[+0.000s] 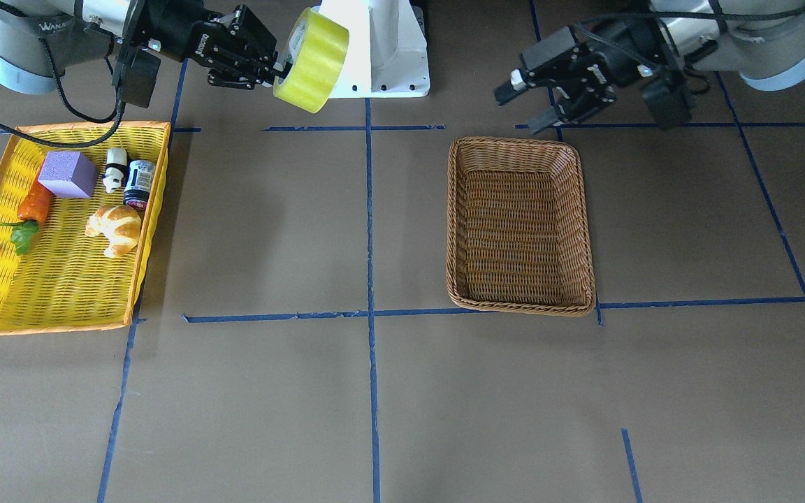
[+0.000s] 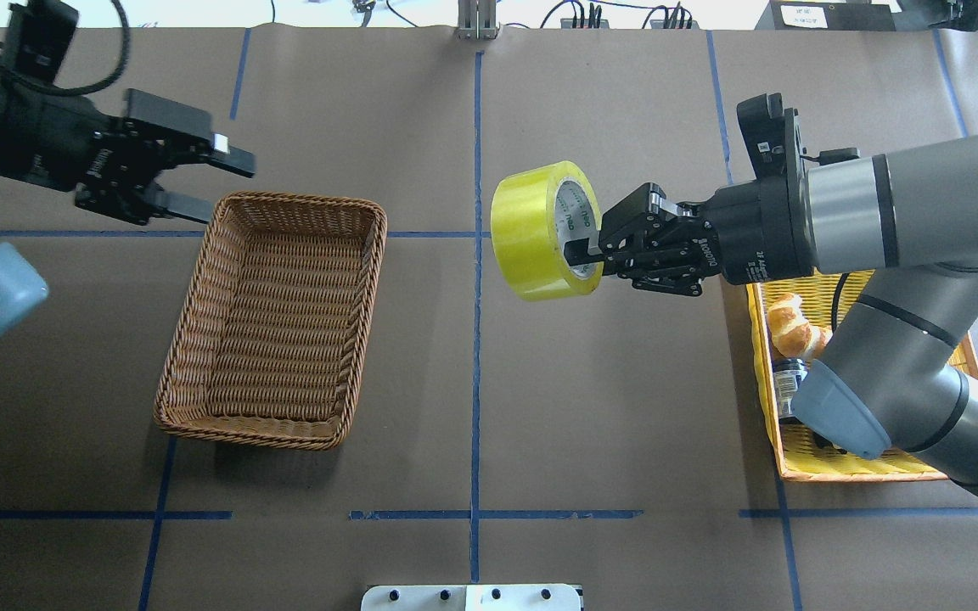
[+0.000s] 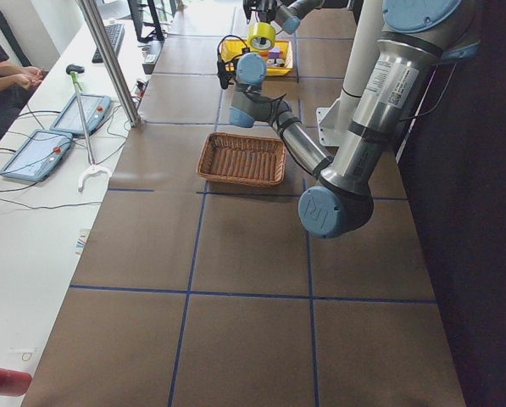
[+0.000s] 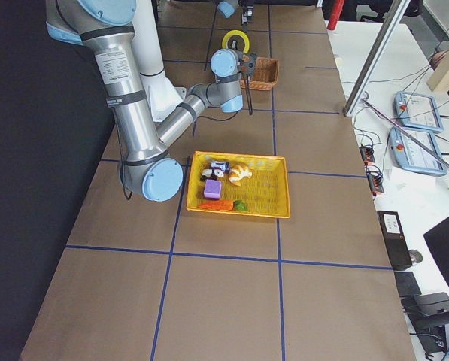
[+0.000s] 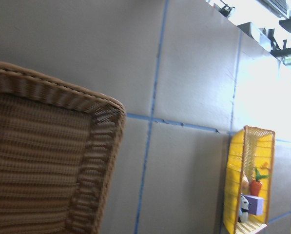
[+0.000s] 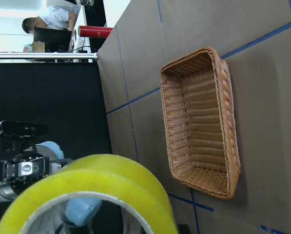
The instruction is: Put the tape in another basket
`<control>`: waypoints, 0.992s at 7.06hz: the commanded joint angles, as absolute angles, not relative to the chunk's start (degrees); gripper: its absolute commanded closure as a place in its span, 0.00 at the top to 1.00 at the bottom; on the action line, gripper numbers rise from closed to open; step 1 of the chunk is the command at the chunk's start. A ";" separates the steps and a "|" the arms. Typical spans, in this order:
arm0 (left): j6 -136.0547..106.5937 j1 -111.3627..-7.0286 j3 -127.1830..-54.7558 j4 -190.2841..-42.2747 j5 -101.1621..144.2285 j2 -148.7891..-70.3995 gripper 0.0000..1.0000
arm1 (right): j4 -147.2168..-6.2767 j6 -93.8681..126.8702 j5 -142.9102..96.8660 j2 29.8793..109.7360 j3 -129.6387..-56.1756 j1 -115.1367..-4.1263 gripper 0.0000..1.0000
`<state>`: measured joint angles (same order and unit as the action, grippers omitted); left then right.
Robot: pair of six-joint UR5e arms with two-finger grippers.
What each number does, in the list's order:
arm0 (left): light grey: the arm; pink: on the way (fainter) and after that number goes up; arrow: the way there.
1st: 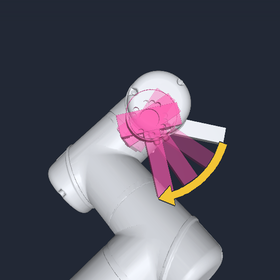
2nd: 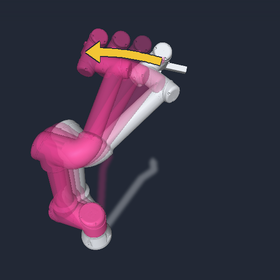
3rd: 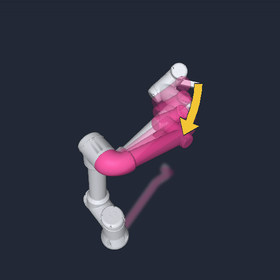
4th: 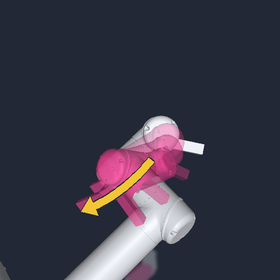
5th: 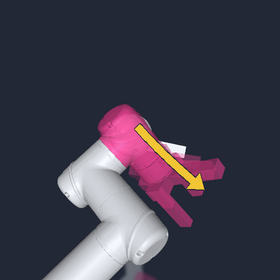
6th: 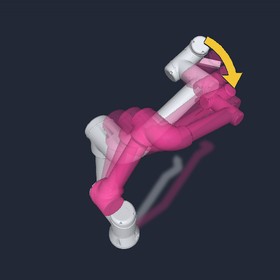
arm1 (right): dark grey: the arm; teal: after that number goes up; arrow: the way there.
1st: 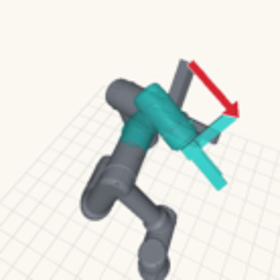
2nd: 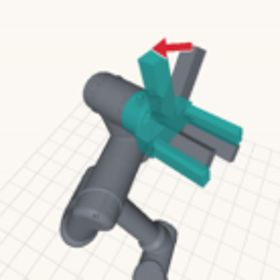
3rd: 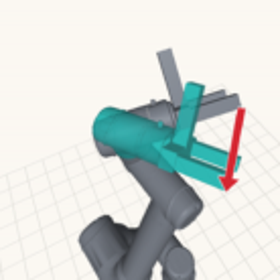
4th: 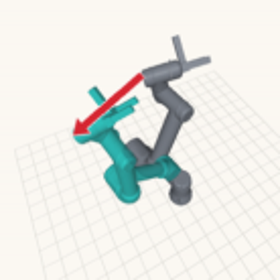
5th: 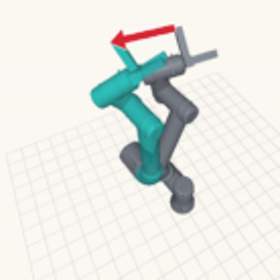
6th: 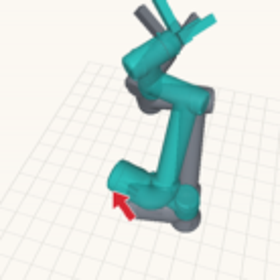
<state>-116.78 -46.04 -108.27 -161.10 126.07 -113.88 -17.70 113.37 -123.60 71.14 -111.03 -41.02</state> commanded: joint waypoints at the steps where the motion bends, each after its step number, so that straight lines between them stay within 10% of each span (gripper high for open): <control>1: -127.51 -35.64 -108.63 -176.87 109.92 -115.83 1.00 | -12.75 116.36 -121.48 70.06 -110.83 -39.12 0.00; 7: -127.71 -33.23 -109.16 -178.59 106.17 -119.44 1.00 | -4.39 121.46 -119.44 70.22 -110.57 -35.16 0.00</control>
